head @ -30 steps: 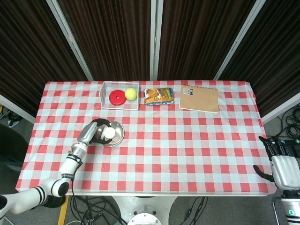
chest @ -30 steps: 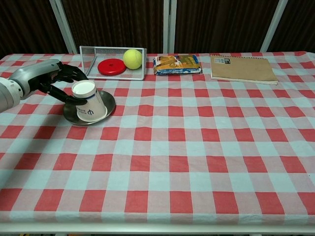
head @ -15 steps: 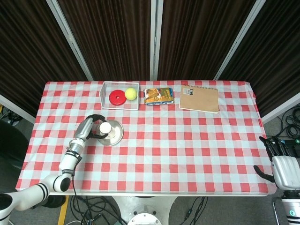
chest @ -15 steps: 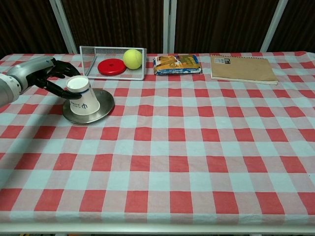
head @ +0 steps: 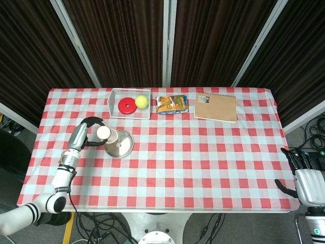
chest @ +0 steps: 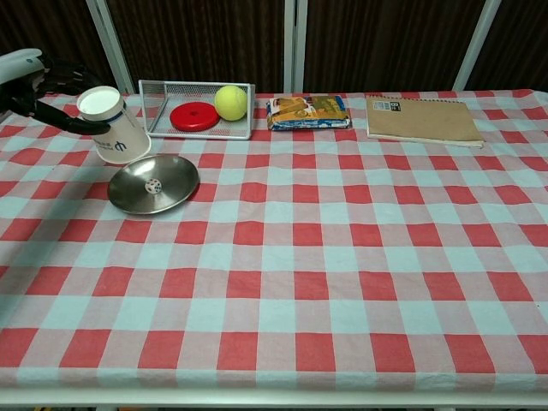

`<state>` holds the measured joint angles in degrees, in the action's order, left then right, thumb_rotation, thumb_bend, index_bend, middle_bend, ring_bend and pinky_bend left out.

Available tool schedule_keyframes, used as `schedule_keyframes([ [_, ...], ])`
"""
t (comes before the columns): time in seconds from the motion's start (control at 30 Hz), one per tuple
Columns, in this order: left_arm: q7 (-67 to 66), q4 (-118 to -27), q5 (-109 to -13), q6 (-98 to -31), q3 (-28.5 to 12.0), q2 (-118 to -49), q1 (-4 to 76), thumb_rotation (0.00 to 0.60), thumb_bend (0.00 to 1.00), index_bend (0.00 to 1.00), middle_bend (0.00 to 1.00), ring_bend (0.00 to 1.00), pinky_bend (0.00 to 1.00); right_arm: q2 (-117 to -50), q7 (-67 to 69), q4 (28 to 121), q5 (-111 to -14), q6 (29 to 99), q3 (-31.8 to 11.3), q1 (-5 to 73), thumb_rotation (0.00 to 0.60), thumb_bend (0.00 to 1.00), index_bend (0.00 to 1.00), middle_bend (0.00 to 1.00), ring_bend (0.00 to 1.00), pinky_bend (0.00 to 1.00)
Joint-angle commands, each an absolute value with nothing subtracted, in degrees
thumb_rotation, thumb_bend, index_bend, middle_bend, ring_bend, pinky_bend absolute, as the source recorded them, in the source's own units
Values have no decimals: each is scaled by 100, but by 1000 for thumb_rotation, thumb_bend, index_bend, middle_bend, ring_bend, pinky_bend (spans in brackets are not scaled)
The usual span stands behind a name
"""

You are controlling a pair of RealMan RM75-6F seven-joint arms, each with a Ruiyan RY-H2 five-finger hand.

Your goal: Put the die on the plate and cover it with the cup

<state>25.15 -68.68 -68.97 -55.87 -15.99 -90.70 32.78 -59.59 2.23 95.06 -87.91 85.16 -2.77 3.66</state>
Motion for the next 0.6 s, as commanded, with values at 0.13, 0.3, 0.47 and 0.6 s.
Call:
schedule_keyframes([
  [0.13, 2477, -5787, -6262, -5024, -1884, -9448, 3522, 600, 290, 474, 250, 127, 95, -5967, 282, 9464, -8797, 8534, -267, 350, 600, 115, 102, 166, 47, 121],
  [0.3, 2447, -5219, -6079, -4656, -1954, -9703, 3717, 600, 285, 455, 250, 127, 95, -5968, 306, 9447, -8814, 8565, -256, 330, 600, 115, 102, 166, 47, 121],
  [0.47, 2382, -5132, -6103, -4585, -1904, -9788, 3733, 600, 215, 223, 208, 94, 95, -5969, 332, 9427, -8792, 8582, -253, 307, 600, 115, 102, 166, 46, 121],
  [0.6, 2239, -5280, -6310, -5138, -1868, -9726, 3581, 600, 188, 80, 137, 63, 86, -5970, 351, 9418, -8806, 8594, -259, 309, 600, 115, 102, 166, 47, 121],
])
